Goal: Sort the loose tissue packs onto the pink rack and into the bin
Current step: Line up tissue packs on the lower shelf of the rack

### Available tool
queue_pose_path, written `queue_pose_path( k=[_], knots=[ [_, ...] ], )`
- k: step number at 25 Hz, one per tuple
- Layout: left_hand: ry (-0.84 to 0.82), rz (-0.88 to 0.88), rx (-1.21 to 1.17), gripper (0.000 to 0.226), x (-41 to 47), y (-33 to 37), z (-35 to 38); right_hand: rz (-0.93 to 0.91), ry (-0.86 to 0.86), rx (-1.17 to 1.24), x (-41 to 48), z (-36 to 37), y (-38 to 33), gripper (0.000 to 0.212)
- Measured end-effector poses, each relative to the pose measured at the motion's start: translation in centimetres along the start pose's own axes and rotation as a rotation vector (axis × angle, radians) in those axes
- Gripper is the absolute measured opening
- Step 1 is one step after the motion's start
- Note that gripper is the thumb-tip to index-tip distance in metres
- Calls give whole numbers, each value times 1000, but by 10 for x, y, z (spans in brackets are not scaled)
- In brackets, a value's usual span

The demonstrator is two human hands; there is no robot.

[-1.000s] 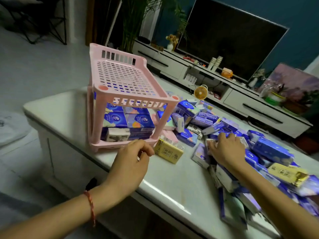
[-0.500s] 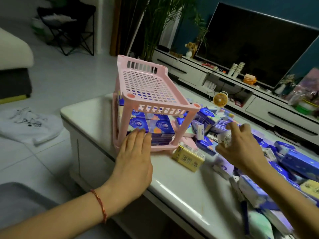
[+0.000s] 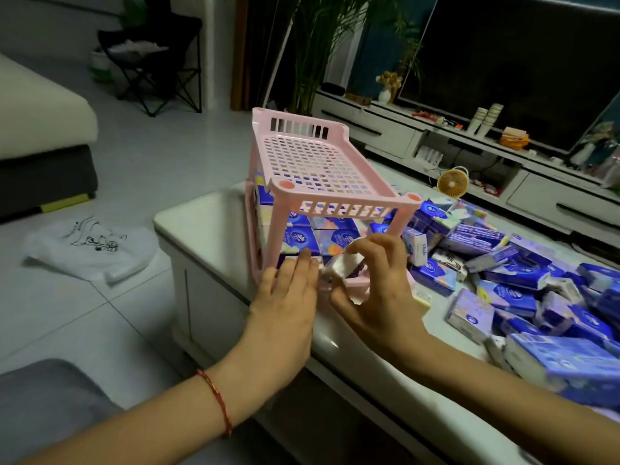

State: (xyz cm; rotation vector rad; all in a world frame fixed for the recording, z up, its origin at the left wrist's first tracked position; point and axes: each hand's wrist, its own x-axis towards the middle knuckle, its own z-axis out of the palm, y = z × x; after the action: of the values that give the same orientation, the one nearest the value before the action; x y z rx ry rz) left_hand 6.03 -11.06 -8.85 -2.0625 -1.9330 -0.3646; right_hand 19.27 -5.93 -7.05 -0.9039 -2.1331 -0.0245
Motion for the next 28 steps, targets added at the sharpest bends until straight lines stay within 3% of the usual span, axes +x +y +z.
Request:
queue_pose_path(
  k=[5, 9, 11, 15, 19, 21, 24, 26, 28],
  knots=[
    [120, 0, -58, 86, -4, -4, 16, 73, 76, -1, 1, 10, 8, 39],
    [213, 19, -65, 87, -5, -4, 23, -31, 117, -267, -3, 11, 10, 28],
    [225, 4, -66, 87, -5, -6, 24, -106, 81, -337, -3, 9, 17, 21],
    [316, 21, -85, 85, -6, -5, 31, -66, -56, -386, -9, 7, 28, 23],
    [275, 26, -143, 83, -4, -5, 31, -92, -122, -429, -7, 7, 24, 21],
    [335, 32, -235, 73, -6, -4, 28, -123, -143, -424, -5, 5, 21, 15],
    [517, -81, -536, 45, -10, -3, 20, -128, -213, -421, -6, -2, 19, 24],
    [556, -259, -785, 52, -9, -5, 12, -37, -164, -360, -11, -9, 19, 34],
    [488, -372, -928, 64, -6, -11, 10, 217, -9, -176, -11, -12, 19, 32]
  ],
)
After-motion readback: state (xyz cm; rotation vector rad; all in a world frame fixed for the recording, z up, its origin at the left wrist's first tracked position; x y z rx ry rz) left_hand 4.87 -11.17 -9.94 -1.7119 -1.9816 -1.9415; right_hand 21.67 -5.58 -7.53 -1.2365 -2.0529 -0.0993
